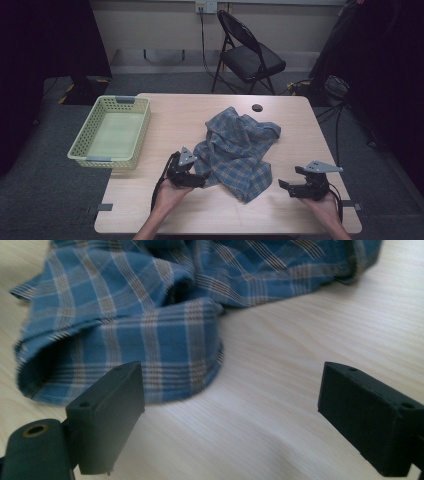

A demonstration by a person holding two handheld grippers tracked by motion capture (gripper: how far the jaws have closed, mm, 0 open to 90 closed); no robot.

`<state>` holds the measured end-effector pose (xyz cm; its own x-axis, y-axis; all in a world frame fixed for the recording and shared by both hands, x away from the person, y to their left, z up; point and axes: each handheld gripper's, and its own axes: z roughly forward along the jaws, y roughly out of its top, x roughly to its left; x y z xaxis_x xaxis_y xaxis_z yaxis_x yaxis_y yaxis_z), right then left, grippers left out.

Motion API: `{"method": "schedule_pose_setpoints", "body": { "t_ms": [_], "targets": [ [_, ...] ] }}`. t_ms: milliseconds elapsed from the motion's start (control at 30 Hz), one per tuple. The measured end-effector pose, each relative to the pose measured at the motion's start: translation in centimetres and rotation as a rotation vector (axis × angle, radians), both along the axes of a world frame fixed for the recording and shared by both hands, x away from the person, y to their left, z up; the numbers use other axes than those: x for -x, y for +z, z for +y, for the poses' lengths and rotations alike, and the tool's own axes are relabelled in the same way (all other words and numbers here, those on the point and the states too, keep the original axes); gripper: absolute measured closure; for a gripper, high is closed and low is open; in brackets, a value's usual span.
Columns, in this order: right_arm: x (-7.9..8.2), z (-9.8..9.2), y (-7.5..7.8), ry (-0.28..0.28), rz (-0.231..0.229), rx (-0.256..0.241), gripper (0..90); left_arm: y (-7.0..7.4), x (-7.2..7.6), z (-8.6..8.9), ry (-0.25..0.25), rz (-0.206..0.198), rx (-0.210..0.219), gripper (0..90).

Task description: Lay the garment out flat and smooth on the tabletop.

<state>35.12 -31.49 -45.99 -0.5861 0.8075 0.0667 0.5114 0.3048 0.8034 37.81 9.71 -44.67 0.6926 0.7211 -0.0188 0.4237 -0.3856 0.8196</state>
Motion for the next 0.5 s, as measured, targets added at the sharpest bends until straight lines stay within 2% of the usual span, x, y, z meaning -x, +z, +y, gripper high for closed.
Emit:
{"method": "schedule_pose_setpoints", "body": {
  "t_ms": [100,167,333,500],
  "targets": [
    [-0.3,1.1,0.7,0.019,-0.010,-0.008,11.5,0.6,-0.5,-0.7,-0.007,-0.012,0.018,15.7],
    [-0.6,1.8,1.0,0.037,-0.021,-0.011,11.5,0.8,-1.0,-1.0,-0.006,-0.001,0.032,15.7],
    [-1.9,3.1,1.9,0.049,-0.019,-0.015,12.8,1.3,-1.7,-1.8,-0.003,-0.008,0.025,15.9],
    [-3.3,4.4,3.1,0.061,-0.034,-0.042,14.4,2.4,-2.7,-2.5,-0.005,-0.024,0.048,16.5]
  ]
}}
